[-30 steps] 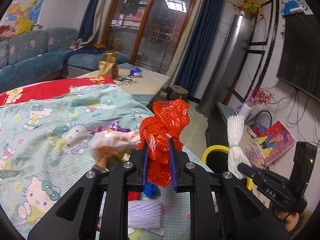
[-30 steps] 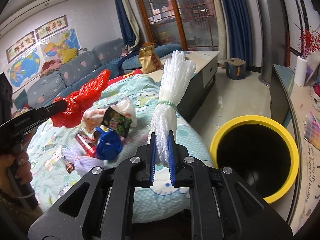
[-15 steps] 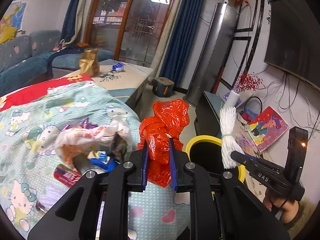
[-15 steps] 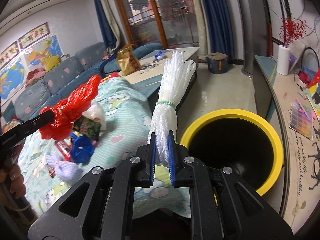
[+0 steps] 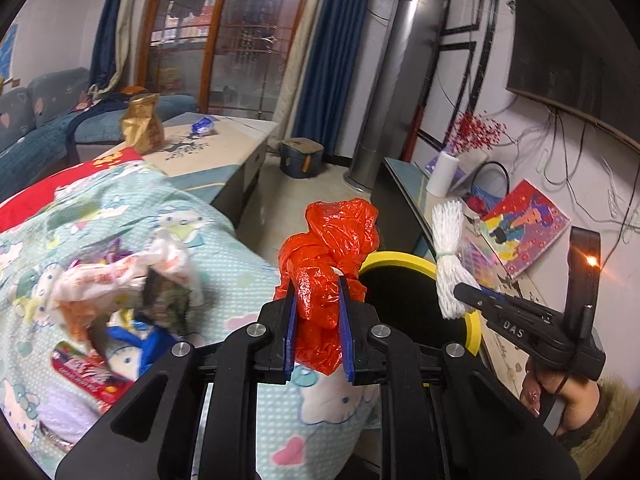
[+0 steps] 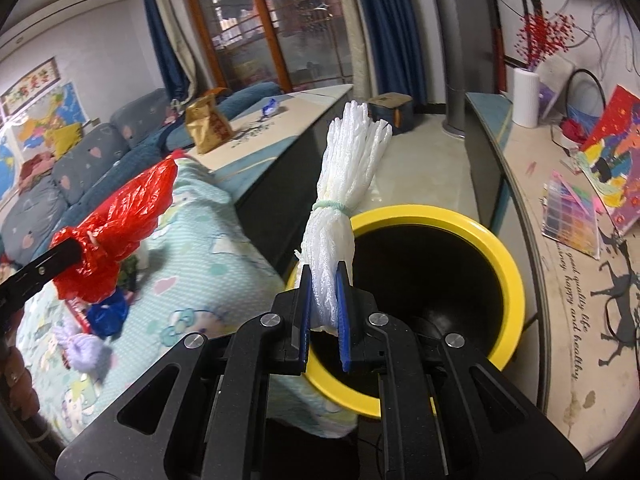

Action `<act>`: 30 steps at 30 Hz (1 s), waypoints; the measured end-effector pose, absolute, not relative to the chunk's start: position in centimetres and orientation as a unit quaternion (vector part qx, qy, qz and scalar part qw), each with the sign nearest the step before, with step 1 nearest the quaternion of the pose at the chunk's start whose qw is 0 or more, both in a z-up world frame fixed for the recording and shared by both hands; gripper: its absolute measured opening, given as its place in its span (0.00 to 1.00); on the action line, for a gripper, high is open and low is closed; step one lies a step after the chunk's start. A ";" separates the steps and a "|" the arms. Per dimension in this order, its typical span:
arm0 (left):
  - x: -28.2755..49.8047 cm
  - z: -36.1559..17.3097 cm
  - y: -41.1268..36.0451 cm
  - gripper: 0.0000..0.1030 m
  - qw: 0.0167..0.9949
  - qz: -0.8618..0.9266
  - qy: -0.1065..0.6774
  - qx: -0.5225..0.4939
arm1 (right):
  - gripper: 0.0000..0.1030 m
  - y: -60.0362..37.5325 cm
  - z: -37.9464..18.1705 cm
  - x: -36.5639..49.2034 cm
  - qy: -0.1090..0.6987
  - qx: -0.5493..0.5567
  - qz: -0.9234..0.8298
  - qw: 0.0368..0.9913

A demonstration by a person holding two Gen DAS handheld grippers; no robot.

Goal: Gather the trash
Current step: 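Carry the red bag and white net over the yellow bin with both tools, then open both tools to drop the red bag and white net into the bin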

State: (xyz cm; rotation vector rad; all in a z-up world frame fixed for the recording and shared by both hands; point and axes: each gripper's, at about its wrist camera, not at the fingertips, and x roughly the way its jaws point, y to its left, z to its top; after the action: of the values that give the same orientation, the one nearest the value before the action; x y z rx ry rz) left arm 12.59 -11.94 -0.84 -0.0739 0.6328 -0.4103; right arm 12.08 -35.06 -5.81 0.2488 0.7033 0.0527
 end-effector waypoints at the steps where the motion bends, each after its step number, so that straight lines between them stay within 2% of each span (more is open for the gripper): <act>1: 12.7 -1.0 -12.6 0.16 0.928 -0.203 0.310 -0.033 | 0.07 -35.5 -6.0 12.2 0.347 0.122 0.020 0.930; 21: 16.2 -6.0 -21.1 0.17 0.894 -0.266 0.358 0.033 | 0.09 -40.1 -9.7 13.4 0.405 0.143 -0.028 0.903; 24: 16.9 -6.8 -21.9 0.18 0.890 -0.271 0.366 0.034 | 0.11 -40.5 -10.0 13.4 0.409 0.146 -0.033 0.900; 26: 17.6 -7.3 -22.7 0.20 0.885 -0.279 0.371 0.034 | 0.20 -40.8 -10.2 13.4 0.409 0.150 -0.037 0.899; 27: 17.8 -7.6 -23.2 0.30 0.883 -0.284 0.372 0.033 | 0.33 -41.0 -10.3 13.5 0.412 0.152 -0.039 0.897; 28: 18.2 -7.8 -23.6 0.38 0.883 -0.286 0.371 0.035 | 0.41 -41.4 -10.5 13.6 0.414 0.154 -0.043 0.896; 29: 18.4 -7.9 -23.7 0.57 0.883 -0.287 0.369 0.034 | 0.44 -41.6 -10.5 13.5 0.413 0.156 -0.050 0.896; 30: 18.6 -8.0 -23.9 0.68 0.884 -0.289 0.367 0.032 | 0.45 -41.7 -10.6 13.4 0.413 0.158 -0.055 0.895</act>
State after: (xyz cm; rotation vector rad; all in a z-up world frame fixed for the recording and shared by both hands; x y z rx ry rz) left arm 18.60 -23.88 -8.02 0.0667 0.7649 -0.6008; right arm 13.43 -41.72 -10.62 0.3275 0.8553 -0.1142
